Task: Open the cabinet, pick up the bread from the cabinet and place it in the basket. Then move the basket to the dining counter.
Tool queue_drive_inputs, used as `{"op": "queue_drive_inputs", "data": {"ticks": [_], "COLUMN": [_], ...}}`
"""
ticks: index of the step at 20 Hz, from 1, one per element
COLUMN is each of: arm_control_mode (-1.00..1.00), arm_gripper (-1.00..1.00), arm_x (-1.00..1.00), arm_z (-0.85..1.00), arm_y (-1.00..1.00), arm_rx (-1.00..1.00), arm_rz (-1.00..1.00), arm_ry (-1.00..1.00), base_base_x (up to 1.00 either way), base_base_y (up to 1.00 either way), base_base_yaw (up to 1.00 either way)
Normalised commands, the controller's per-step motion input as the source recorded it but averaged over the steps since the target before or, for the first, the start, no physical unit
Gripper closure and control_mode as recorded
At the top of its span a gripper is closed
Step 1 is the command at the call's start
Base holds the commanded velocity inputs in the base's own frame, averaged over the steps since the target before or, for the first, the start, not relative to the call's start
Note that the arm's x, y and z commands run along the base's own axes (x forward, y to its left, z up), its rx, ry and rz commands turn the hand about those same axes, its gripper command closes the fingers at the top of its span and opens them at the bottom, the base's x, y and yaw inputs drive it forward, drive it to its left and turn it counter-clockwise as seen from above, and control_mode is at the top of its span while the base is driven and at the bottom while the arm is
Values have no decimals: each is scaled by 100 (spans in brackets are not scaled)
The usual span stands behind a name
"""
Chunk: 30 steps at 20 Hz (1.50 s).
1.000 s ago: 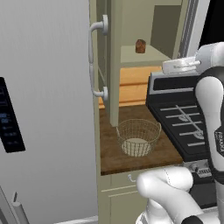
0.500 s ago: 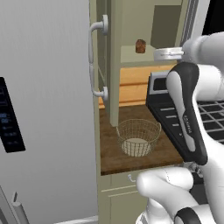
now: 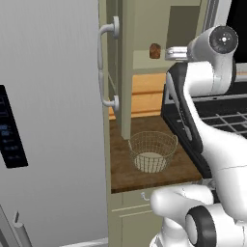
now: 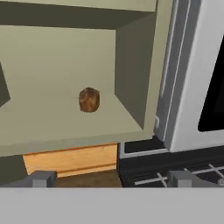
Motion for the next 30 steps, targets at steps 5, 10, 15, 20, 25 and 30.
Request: {"op": "queue_drive_inputs", "data": {"ticks": [5,10,15,20,25,30], "arm_control_mode": [-100,-100,-100,-100,-100,-100], "arm_gripper": [-100,-100,-100,-100,-100,-100], "arm_x": [50,40,31,56,91,80], "arm_z": [0,-11,-46,-15,1,0], "arm_y": [0,-14,-5,14,4,-8], "arm_rx": [0,0,2,10,8,3], "arm_rz": [-5,0,0,0,0,0], "arm_ry": [24,13,0,-3,-1,0], "base_base_x": [0,0,0,0,0,0], "base_base_y": [0,0,0,0,0,0], "base_base_yaw": [0,0,0,0,0,0]}}
